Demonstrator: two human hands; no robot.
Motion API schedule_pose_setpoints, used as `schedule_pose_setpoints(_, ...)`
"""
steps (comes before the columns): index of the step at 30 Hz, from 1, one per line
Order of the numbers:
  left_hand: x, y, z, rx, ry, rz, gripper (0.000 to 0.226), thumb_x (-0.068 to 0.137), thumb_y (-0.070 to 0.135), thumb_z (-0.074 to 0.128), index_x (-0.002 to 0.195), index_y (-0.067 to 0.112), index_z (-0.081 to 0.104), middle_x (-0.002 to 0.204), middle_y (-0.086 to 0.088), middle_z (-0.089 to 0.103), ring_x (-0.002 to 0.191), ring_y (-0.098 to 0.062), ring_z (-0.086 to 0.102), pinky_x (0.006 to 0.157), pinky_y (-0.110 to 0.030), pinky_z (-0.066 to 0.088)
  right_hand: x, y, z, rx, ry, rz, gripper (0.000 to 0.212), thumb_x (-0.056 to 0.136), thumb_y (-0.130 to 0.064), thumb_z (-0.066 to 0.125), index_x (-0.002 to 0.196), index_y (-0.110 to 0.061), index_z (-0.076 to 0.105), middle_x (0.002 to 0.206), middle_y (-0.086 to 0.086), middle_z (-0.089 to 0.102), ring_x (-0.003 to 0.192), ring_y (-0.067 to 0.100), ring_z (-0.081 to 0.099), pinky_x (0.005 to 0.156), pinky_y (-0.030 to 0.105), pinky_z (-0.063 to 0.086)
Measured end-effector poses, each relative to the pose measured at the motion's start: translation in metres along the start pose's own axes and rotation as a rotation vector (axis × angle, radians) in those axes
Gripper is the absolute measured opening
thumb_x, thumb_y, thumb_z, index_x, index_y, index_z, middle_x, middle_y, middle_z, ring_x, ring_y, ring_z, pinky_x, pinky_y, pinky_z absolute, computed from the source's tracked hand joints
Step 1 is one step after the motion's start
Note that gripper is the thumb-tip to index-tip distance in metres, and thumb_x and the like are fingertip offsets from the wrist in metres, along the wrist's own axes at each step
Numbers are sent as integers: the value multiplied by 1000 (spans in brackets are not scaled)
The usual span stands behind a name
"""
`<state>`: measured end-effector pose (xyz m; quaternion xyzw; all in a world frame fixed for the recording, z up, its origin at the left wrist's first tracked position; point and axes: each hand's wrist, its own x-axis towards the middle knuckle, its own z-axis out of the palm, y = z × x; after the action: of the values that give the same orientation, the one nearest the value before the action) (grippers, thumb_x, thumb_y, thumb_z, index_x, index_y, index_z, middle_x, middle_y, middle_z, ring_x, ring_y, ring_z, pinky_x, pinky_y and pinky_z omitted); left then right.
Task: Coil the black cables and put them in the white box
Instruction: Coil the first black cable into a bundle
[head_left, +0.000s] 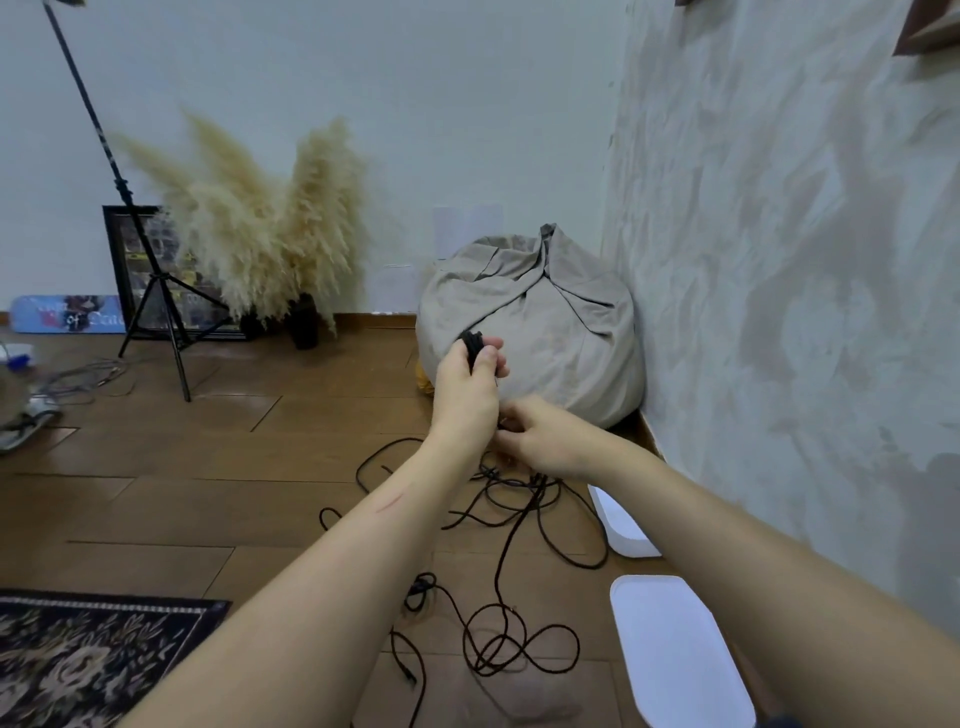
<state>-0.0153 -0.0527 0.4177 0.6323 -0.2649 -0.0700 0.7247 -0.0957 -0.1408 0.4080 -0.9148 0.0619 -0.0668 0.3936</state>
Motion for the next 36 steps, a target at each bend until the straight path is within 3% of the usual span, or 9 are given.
schedule_pose_setpoints(8, 4, -24, -21, 425, 4, 54, 19, 108, 17, 43, 106, 12, 60, 96, 0, 64, 84, -8, 58, 63, -13, 42, -5, 4, -9, -189, -62, -1, 17, 93, -18, 62, 78, -28, 62, 66, -13, 66, 66, 5, 58, 68, 29, 47)
schedule_pose_setpoints(10, 7, -31, -25, 609, -121, 90, 21, 108, 21, 43, 105, 10, 60, 95, -1, 64, 85, -14, 59, 65, -23, 43, -7, 7, -20, -227, -9, -12, 8, 94, -19, 63, 92, -25, 68, 76, -9, 68, 71, 6, 57, 69, 25, 45)
schedule_pose_setpoints(14, 2, -32, -20, 625, -407, 45, 35, 111, 29, 36, 93, 15, 63, 86, 4, 63, 77, -11, 56, 61, -13, 39, -9, 22, -37, -293, 183, -64, 15, 95, -24, 66, 105, -20, 76, 97, -2, 71, 91, 13, 60, 80, 30, 43)
schedule_pose_setpoints(18, -3, -27, -12, 599, -583, 53, 40, 110, 36, 36, 100, 15, 67, 85, 5, 65, 77, -7, 59, 73, -21, 46, -12, 31, -46, -183, 325, -56, 12, 92, -19, 68, 98, -18, 79, 88, -10, 70, 87, 6, 60, 78, 24, 44)
schedule_pose_setpoints(24, -4, -32, -9, 601, -443, 127, 36, 110, 27, 38, 95, 11, 67, 75, 6, 61, 71, -12, 56, 68, -28, 42, -14, 34, -44, -7, 389, 43, 16, 88, -27, 76, 102, -20, 73, 94, -4, 72, 90, 10, 67, 77, 22, 48)
schedule_pose_setpoints(29, 0, -30, -17, 627, -336, 172, 34, 109, 27, 38, 90, 14, 64, 72, 6, 61, 68, -12, 55, 64, -28, 42, -19, 35, -50, -252, 366, 125, 24, 89, -44, 71, 106, -27, 76, 86, -12, 65, 79, 0, 56, 64, 19, 36)
schedule_pose_setpoints(31, 0, -30, -17, 638, -328, 177, 34, 109, 27, 38, 88, 18, 63, 72, 6, 61, 70, -12, 56, 65, -28, 43, -19, 32, -51, -303, 341, 141, 25, 95, -41, 65, 114, -30, 74, 89, -6, 72, 85, 5, 62, 68, 22, 39)
schedule_pose_setpoints(34, 1, -30, -17, 629, -344, 157, 34, 109, 28, 38, 87, 21, 62, 72, 7, 61, 70, -11, 56, 65, -27, 43, -19, 29, -45, -81, 271, 160, 25, 100, -31, 59, 122, -25, 68, 81, -1, 74, 74, 8, 68, 68, 26, 54)
schedule_pose_setpoints(36, 0, -31, -17, 632, -390, 143, 33, 109, 28, 39, 87, 22, 63, 73, 7, 61, 69, -10, 56, 64, -26, 43, -19, 30, -40, -14, 254, 141, 27, 95, -34, 64, 121, -25, 65, 91, 0, 74, 85, 15, 71, 81, 38, 61)
